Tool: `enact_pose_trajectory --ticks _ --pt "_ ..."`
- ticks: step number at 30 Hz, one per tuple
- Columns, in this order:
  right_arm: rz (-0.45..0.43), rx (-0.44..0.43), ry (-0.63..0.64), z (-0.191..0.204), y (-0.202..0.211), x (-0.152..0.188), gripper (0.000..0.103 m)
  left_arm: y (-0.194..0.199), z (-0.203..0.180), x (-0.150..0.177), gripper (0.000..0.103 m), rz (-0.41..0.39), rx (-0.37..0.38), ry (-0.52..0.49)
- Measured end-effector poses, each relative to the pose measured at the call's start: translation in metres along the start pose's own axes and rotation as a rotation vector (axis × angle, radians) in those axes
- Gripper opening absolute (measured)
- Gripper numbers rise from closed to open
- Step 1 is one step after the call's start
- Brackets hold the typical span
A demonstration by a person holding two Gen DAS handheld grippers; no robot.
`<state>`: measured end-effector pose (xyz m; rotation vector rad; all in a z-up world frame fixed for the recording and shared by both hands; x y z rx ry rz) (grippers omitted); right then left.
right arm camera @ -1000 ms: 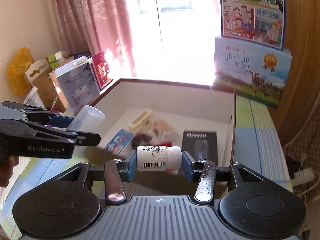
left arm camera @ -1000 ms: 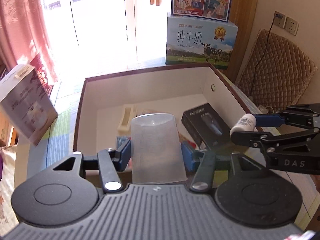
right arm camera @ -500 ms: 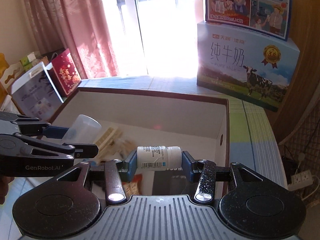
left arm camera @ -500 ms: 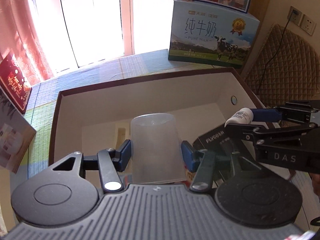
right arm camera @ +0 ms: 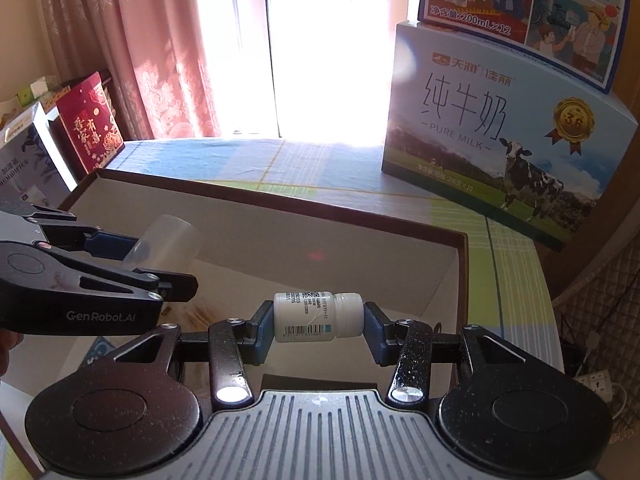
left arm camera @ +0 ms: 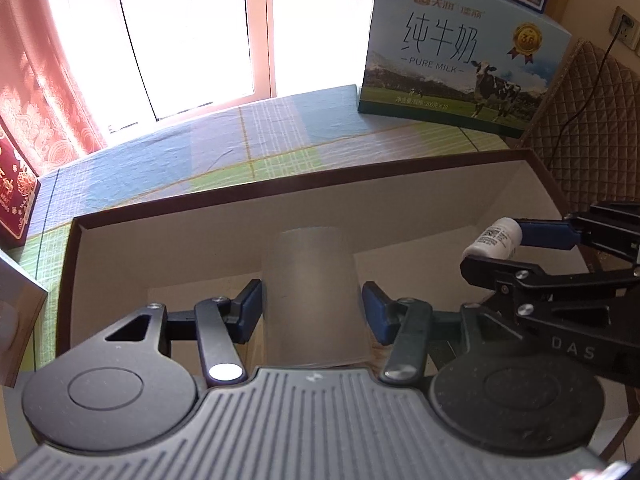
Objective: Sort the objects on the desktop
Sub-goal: 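Lift the cup and pill bottle and carry both over the brown box, then open the left gripper dropping the cup while the right gripper releases the pill bottle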
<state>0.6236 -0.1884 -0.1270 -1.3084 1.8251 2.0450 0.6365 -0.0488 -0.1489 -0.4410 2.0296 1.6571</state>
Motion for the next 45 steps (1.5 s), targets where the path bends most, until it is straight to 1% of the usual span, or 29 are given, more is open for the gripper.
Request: enact_pose_trajectory --ticks 10,11,15,16,36,39,42,43,45 --pt "0.024 -0.002 0.008 0.001 -0.018 -0.005 0.044 -0.02 0.009 -0.006 0.049 0.021 0.0 0.019" --pt "0.025 -0.003 0.01 0.001 -0.019 -0.005 0.044 -0.02 0.009 -0.006 0.05 0.021 0.003 0.021" --pt "0.031 -0.007 0.009 0.001 -0.023 -0.005 0.044 -0.02 0.012 -0.007 0.061 0.021 0.003 0.028" --pt "0.033 -0.009 0.01 0.001 -0.024 -0.005 0.044 -0.02 0.013 -0.007 0.062 0.02 -0.002 0.027" --pt "0.058 -0.016 0.017 0.008 -0.036 0.0 0.044 -0.014 0.021 -0.004 0.066 0.026 -0.021 0.027" --pt "0.054 -0.017 0.011 0.009 -0.036 -0.001 0.044 -0.012 0.022 -0.004 0.069 0.025 -0.021 0.029" --pt "0.022 -0.028 -0.001 0.01 -0.033 -0.005 0.044 -0.011 0.022 -0.003 0.073 0.029 -0.017 0.031" --pt "0.011 -0.038 -0.007 0.01 -0.032 -0.007 0.045 -0.01 0.022 -0.002 0.074 0.03 -0.013 0.032" --pt "0.002 -0.042 -0.016 0.01 -0.029 -0.008 0.052 -0.007 0.024 0.0 0.075 0.026 -0.009 0.04"
Point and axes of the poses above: each gripper's, at about its wrist camera, not at the fingertips, and y roughly against the way its jaws point, z to its left, x to its underside, the point moved 7 cm from there along -y, roughly the way its jaws point, and after that the axes turned 9 degrees about x, right-handed, at the moved point
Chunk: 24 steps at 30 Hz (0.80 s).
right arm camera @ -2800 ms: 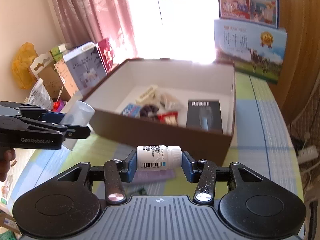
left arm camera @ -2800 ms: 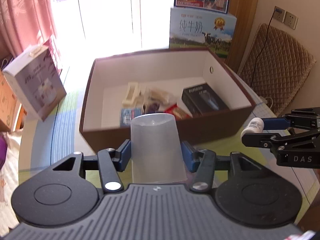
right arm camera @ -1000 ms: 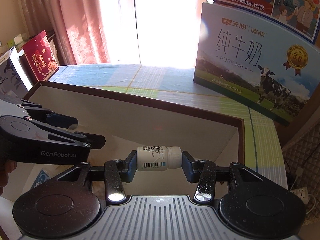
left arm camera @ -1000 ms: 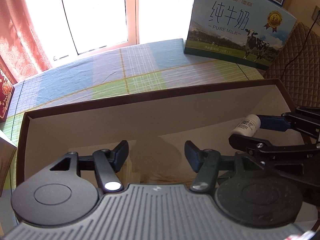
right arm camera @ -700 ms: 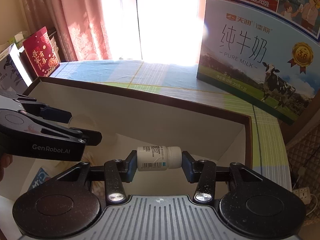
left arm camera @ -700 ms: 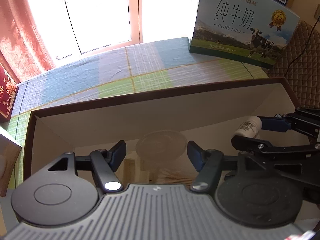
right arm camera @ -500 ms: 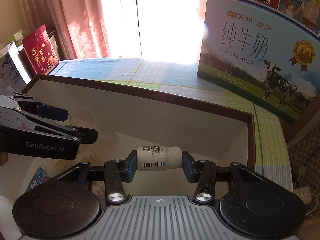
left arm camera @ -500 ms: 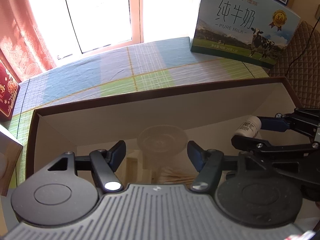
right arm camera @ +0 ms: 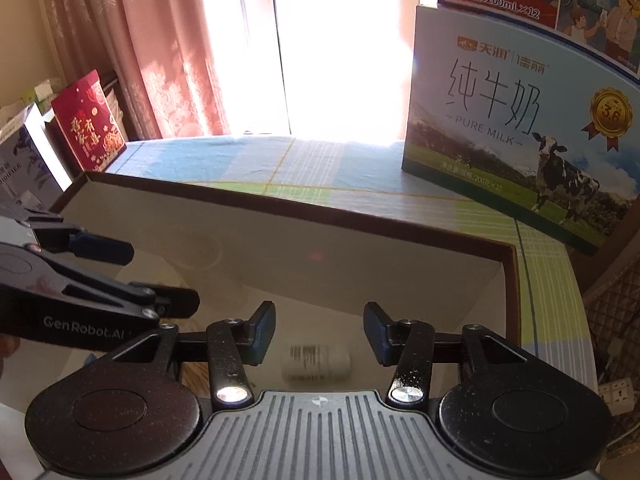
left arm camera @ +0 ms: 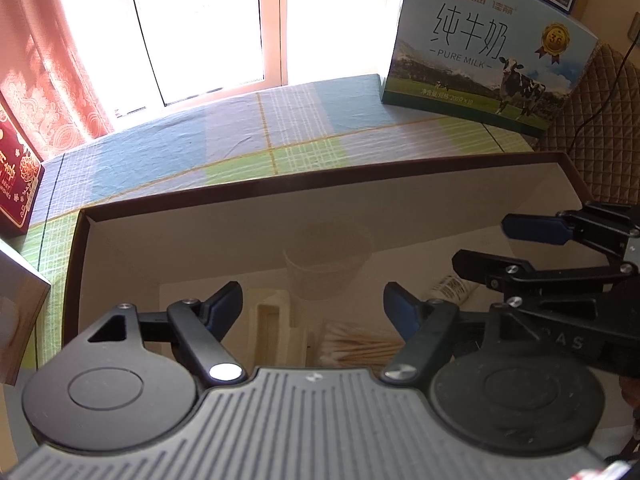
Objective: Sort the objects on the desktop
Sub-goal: 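Open the left gripper dropping the cup while the right gripper releases the pill bottle, then withdraw both grippers from the box back toward the two tubes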
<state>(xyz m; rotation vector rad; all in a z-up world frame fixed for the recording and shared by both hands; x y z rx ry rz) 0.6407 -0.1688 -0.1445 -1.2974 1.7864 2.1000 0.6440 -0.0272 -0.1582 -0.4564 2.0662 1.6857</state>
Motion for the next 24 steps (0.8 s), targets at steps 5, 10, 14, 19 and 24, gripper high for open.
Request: enact_pose_trajectory --ticks 5,10,14,19,24 --pt "-0.022 -0.043 -0.005 -0.002 0.015 0.002 0.067 0.011 0.001 0.008 0.082 0.004 0.028 0.008" --pt "-0.062 -0.061 0.003 0.0 0.038 0.009 0.081 0.025 -0.004 0.02 0.086 -0.006 0.014 -0.015" --pt "-0.101 -0.067 0.001 0.003 0.06 0.015 0.086 0.04 -0.008 0.032 0.087 -0.016 -0.002 -0.021" --pt "-0.114 -0.069 -0.047 0.002 0.084 0.028 0.09 0.062 -0.009 0.047 0.091 -0.022 -0.034 0.002" --pt "-0.106 -0.068 -0.065 0.002 0.105 0.043 0.091 0.087 -0.012 0.062 0.091 -0.039 -0.061 0.02"
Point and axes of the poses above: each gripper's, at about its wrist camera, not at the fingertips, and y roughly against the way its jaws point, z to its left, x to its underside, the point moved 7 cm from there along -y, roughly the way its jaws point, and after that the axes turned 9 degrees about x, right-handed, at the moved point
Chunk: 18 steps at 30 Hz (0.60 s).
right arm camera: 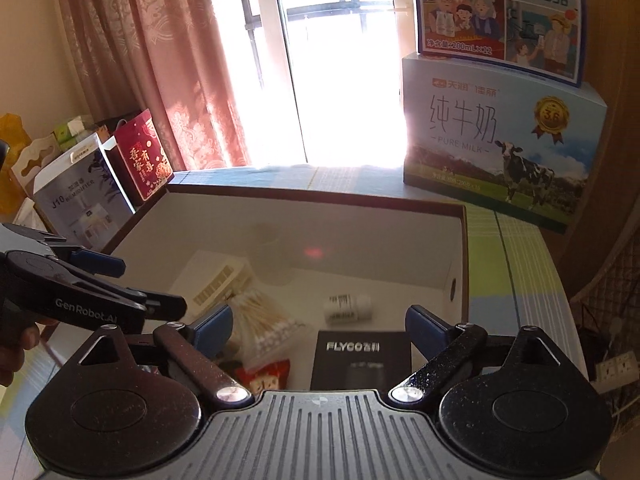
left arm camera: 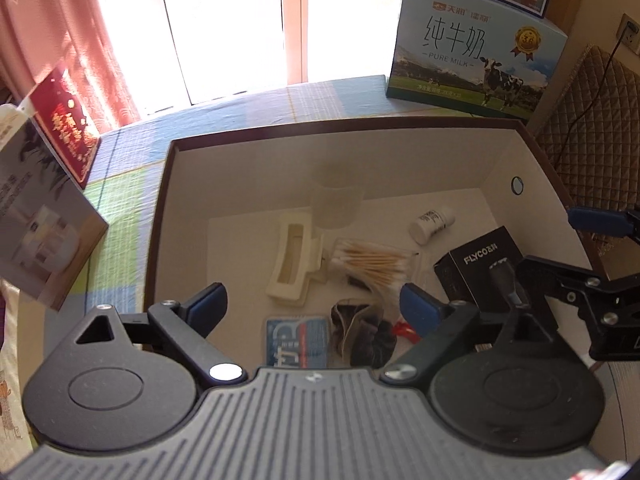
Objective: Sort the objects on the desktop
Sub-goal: 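Withdraw both grippers from the box back toward the two tubes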
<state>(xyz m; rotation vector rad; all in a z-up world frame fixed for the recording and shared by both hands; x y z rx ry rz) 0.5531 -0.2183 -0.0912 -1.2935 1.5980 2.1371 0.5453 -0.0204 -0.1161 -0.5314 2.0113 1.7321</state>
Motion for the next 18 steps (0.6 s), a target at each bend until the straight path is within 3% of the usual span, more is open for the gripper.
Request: enact_pose_trajectory --ticks 18 --pt "-0.004 -0.021 -0.02 0.014 0.077 0.045 0.092 0.077 -0.025 0.076 0.091 -0.017 -0.02 0.042"
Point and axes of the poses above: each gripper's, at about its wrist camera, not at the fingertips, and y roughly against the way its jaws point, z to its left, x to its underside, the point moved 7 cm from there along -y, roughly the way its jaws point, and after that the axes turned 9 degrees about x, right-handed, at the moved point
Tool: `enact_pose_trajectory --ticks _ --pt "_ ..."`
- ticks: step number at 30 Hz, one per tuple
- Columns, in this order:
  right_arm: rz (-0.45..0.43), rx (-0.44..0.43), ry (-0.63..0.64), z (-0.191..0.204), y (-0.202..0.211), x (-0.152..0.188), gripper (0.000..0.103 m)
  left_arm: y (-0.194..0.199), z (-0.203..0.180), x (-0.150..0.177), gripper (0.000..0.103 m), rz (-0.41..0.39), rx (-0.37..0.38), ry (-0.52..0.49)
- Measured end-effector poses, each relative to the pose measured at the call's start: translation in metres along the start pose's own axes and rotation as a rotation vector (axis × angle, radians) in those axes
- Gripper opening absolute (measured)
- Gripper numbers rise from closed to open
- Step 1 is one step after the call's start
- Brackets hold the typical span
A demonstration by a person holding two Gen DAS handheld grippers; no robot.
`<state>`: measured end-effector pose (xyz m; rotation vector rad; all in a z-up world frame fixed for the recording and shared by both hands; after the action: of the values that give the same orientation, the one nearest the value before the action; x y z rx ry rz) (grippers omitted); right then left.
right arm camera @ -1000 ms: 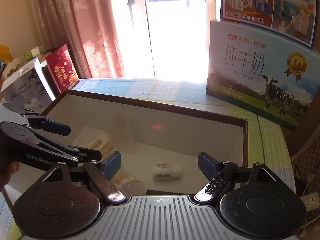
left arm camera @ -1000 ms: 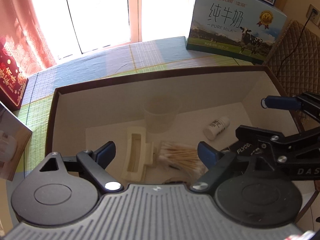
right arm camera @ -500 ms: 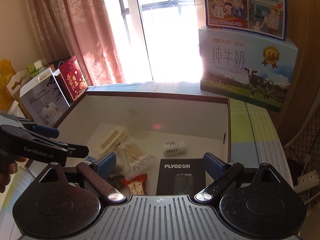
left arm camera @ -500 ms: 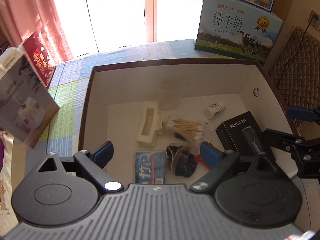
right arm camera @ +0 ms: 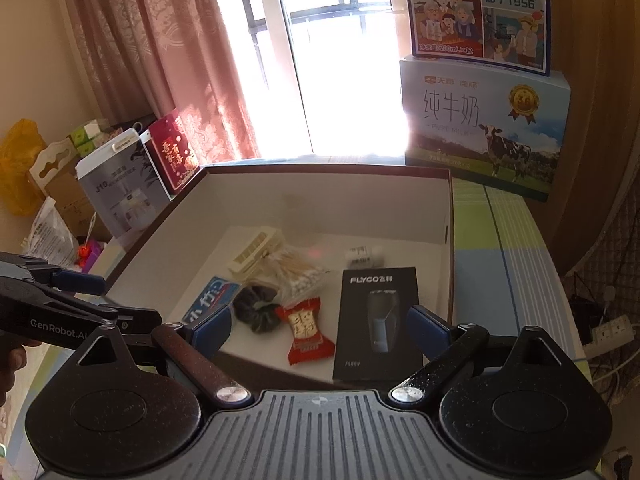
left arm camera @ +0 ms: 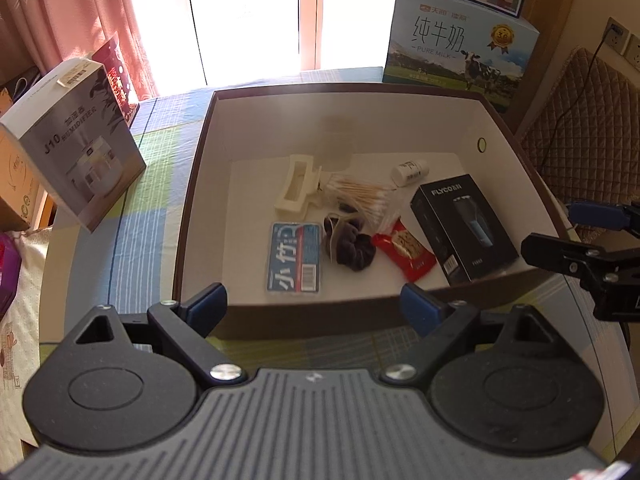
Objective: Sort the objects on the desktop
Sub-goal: 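Withdraw both grippers from the box back toward the two tubes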
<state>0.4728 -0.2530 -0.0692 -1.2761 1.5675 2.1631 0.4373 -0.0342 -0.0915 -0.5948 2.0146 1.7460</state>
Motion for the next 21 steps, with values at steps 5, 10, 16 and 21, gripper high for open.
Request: enact_pose_trajectory --ticks 5,10,16,21 --pt "-0.007 -0.003 0.021 0.008 0.019 0.012 0.092 0.018 -0.007 0.015 0.091 -0.009 -0.009 -0.003" --pt "-0.007 -0.01 0.028 0.013 0.034 0.023 0.092 0.032 -0.013 0.029 0.091 -0.014 -0.009 -0.004" --pt "0.01 -0.013 0.035 0.019 0.047 0.042 0.092 0.043 -0.024 0.047 0.091 -0.013 -0.008 -0.015" --pt "0.036 -0.023 0.048 0.024 0.055 0.061 0.093 0.048 -0.032 0.062 0.091 -0.008 -0.003 -0.022"
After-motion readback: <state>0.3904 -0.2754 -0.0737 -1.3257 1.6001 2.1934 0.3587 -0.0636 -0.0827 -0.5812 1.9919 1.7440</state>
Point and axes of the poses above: each gripper's, at about its wrist camera, not at the fingertips, and y roughly against the way its jaws point, z to its left, x to its underside, the point moved 7 cm from there along -y, roughly the way its jaws point, and after that the axes turned 9 degrees about x, right-handed, at the moved point
